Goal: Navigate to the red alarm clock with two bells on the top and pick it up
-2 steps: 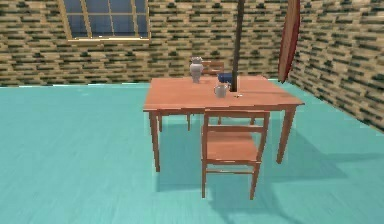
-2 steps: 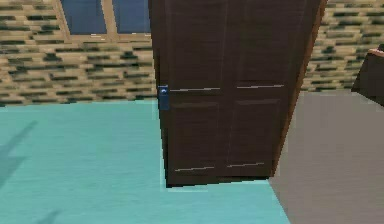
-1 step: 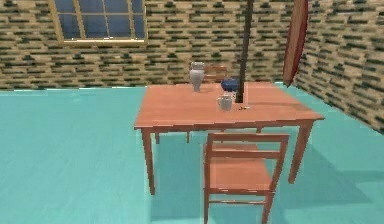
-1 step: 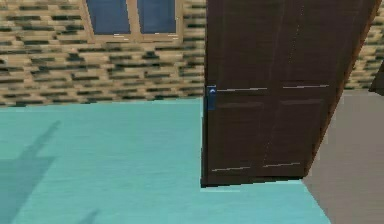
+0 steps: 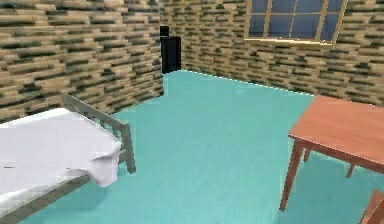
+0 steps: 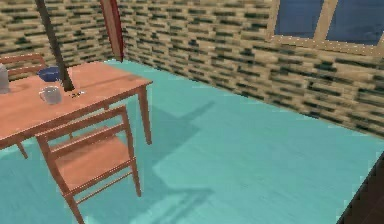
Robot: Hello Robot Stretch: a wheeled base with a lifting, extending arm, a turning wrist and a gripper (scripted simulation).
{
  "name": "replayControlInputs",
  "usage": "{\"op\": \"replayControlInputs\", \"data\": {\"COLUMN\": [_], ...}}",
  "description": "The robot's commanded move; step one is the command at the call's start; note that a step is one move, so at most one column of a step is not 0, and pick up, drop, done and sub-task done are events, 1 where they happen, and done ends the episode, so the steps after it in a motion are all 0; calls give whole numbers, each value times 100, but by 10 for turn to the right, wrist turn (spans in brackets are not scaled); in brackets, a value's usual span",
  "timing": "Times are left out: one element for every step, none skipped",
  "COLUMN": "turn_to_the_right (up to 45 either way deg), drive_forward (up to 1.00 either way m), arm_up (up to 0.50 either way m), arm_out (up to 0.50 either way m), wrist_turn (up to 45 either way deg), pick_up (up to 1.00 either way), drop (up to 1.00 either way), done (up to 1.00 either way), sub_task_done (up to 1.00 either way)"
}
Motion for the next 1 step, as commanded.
{"op": "replayControlInputs", "data": {"turn_to_the_right": [0], "drive_forward": [100], "arm_up": [0], "arm_out": [0], "wrist_turn": [0], "pick_up": [0], "drop": [0], "done": [0], "sub_task_done": [0]}}
